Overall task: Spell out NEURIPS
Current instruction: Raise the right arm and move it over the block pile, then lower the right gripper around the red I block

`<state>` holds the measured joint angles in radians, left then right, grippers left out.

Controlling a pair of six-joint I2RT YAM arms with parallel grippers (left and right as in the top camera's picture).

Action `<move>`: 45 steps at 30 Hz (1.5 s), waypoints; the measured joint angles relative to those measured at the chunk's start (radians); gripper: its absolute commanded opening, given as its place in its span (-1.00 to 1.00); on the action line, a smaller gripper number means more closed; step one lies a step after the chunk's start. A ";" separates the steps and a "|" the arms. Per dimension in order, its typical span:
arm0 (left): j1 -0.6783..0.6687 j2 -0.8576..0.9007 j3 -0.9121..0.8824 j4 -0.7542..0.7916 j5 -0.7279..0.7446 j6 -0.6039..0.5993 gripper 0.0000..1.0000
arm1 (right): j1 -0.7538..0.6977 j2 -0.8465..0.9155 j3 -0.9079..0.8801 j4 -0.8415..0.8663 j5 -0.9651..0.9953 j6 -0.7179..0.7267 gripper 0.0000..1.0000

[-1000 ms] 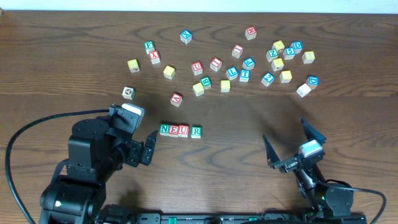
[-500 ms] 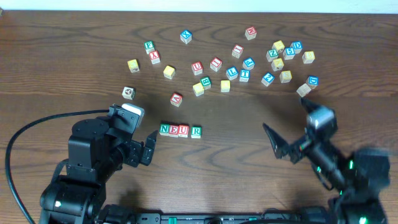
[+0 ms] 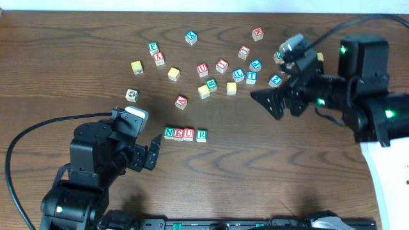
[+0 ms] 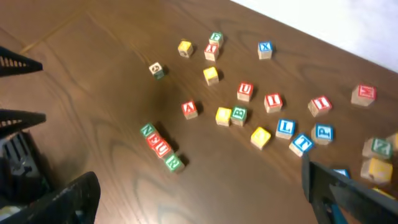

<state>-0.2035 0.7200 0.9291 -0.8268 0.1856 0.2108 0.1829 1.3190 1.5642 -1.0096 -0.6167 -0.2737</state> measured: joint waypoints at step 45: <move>0.000 0.000 0.000 -0.003 0.000 0.000 0.95 | 0.194 1.040 0.713 0.039 0.586 0.060 0.96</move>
<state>-0.2035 0.7200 0.9291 -0.8295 0.1856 0.2108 0.3771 2.3585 2.2768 -0.9707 -0.0307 -0.2134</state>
